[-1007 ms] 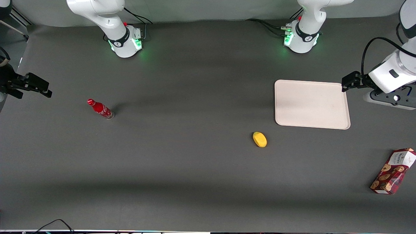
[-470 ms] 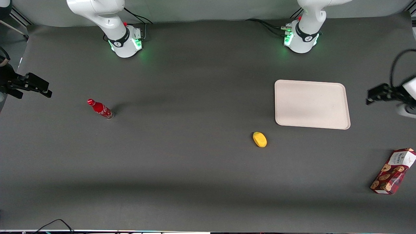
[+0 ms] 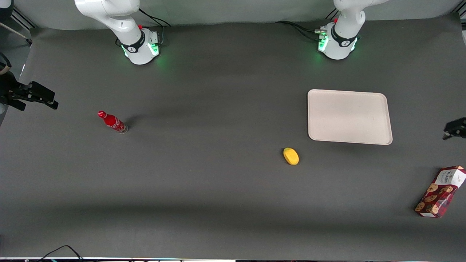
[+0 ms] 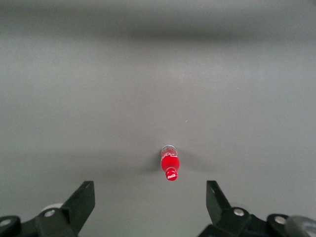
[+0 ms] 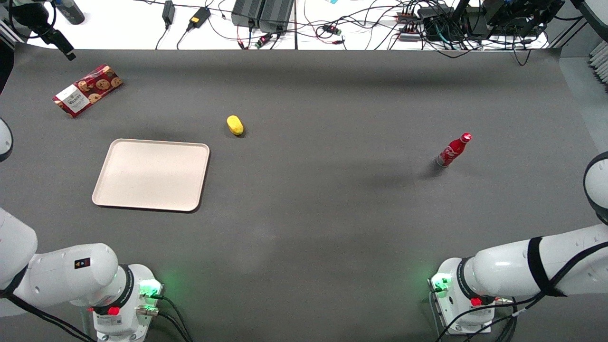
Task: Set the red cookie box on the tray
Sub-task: 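Move the open left gripper down to the red tartan cookie box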
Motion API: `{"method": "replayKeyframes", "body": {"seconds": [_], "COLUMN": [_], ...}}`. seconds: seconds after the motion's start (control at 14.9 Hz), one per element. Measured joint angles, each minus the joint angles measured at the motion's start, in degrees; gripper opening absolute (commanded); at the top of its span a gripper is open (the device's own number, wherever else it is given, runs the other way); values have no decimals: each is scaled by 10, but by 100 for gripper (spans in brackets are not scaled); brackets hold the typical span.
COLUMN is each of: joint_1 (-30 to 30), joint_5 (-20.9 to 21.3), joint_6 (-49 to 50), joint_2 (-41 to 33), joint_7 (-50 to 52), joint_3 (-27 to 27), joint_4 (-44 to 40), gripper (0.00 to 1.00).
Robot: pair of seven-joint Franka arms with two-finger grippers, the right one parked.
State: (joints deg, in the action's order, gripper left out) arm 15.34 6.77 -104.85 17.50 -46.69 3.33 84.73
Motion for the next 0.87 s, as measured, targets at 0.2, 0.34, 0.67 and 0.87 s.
{"method": "replayKeyframes", "body": {"seconds": [0.2,0.34,0.67,0.87], "joint_1": [23,35,51,55], "joint_5": [10,10,10,10], "joint_6": [-90,-147,-252,-294], "joint_2": [46,84,180,217], "joint_7": [-89,-128,-175,-179], "joint_3": [0,0,0,0], "joint_4": [-1,-1,-15,-28], "gripper": [100,100,100,100]}}
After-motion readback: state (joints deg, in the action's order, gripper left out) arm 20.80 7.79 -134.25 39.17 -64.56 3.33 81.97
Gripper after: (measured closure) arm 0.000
